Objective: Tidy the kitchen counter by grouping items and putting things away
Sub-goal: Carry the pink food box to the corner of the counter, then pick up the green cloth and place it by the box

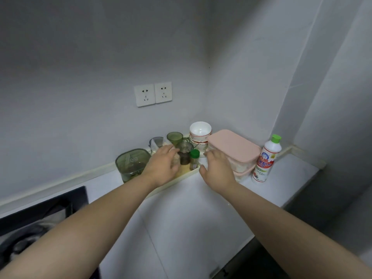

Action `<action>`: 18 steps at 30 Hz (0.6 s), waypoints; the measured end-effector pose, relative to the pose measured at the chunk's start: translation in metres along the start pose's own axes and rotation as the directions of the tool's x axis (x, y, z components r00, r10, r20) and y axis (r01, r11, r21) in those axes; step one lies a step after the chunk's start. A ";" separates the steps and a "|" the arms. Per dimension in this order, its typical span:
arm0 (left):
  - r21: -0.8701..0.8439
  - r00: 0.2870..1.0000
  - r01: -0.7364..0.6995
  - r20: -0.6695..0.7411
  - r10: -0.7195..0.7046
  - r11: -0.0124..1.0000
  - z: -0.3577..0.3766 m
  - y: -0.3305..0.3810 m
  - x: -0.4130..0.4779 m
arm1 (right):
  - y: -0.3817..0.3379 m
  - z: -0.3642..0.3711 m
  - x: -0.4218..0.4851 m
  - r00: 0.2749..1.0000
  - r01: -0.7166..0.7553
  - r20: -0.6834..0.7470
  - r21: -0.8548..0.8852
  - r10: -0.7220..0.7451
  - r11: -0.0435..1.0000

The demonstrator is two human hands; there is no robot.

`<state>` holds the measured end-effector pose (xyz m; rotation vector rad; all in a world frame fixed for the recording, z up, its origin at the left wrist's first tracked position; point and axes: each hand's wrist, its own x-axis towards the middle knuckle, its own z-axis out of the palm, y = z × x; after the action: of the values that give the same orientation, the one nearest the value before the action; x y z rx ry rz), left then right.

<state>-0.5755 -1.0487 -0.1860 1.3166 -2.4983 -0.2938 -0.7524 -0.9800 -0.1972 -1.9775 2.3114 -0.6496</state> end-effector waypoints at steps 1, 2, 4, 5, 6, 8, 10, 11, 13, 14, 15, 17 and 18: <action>0.056 1.000 -0.005 -0.006 0.006 0.998 -0.005 -0.009 -0.010 | -0.012 0.001 -0.001 0.998 0.055 -0.002 -0.032 -0.056 0.998; 0.109 1.000 0.003 -0.015 -0.001 0.994 -0.012 -0.017 -0.021 | -0.025 0.003 -0.002 0.994 0.110 -0.012 -0.050 -0.111 0.993; 0.188 0.998 0.035 -0.056 -0.025 0.982 -0.025 -0.036 -0.043 | -0.056 0.004 -0.004 0.980 0.191 -0.034 -0.072 -0.194 0.979; 0.215 0.996 0.049 -0.082 -0.032 0.975 -0.031 -0.045 -0.055 | -0.073 0.003 -0.007 0.973 0.224 -0.033 -0.096 -0.228 0.970; 0.235 0.994 0.071 -0.099 -0.048 0.969 -0.038 -0.054 -0.070 | -0.091 0.004 -0.011 0.963 0.263 -0.033 -0.118 -0.268 0.958; 0.257 0.989 0.103 -0.130 -0.071 0.961 -0.050 -0.067 -0.097 | -0.120 0.008 -0.019 0.941 0.324 -0.045 -0.163 -0.335 0.932; 0.287 0.980 0.153 -0.170 -0.107 0.946 -0.068 -0.087 -0.133 | -0.161 0.013 -0.033 0.918 0.384 -0.031 -0.178 -0.395 0.906; 0.302 0.974 0.176 -0.192 -0.121 0.937 -0.077 -0.099 -0.153 | -0.183 0.017 -0.042 0.908 0.408 -0.024 -0.176 -0.419 0.896; 0.329 0.961 0.230 -0.226 -0.160 0.916 -0.092 -0.120 -0.192 | -0.222 0.024 -0.059 0.888 0.450 -0.019 -0.166 -0.459 0.877; 0.343 0.953 0.267 -0.230 -0.195 0.901 -0.101 -0.131 -0.214 | -0.245 0.029 -0.070 0.875 0.474 -0.020 -0.157 -0.483 0.866; 0.361 0.946 0.297 -0.235 -0.223 0.884 -0.109 -0.140 -0.234 | -0.265 0.033 -0.079 0.868 0.489 -0.019 -0.141 -0.497 0.861; 0.393 0.930 0.354 -0.248 -0.273 0.849 -0.125 -0.157 -0.274 | -0.305 0.040 -0.098 0.848 0.526 0.007 -0.117 -0.529 0.842; 0.408 0.917 0.387 -0.262 -0.300 0.827 -0.138 -0.171 -0.304 | -0.335 0.047 -0.111 0.827 0.561 0.017 -0.103 -0.562 0.822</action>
<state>-0.2325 -0.8977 -0.1624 1.8847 -2.2300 0.3566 -0.4031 -0.9229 -0.1565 -2.7400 1.7713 -0.5648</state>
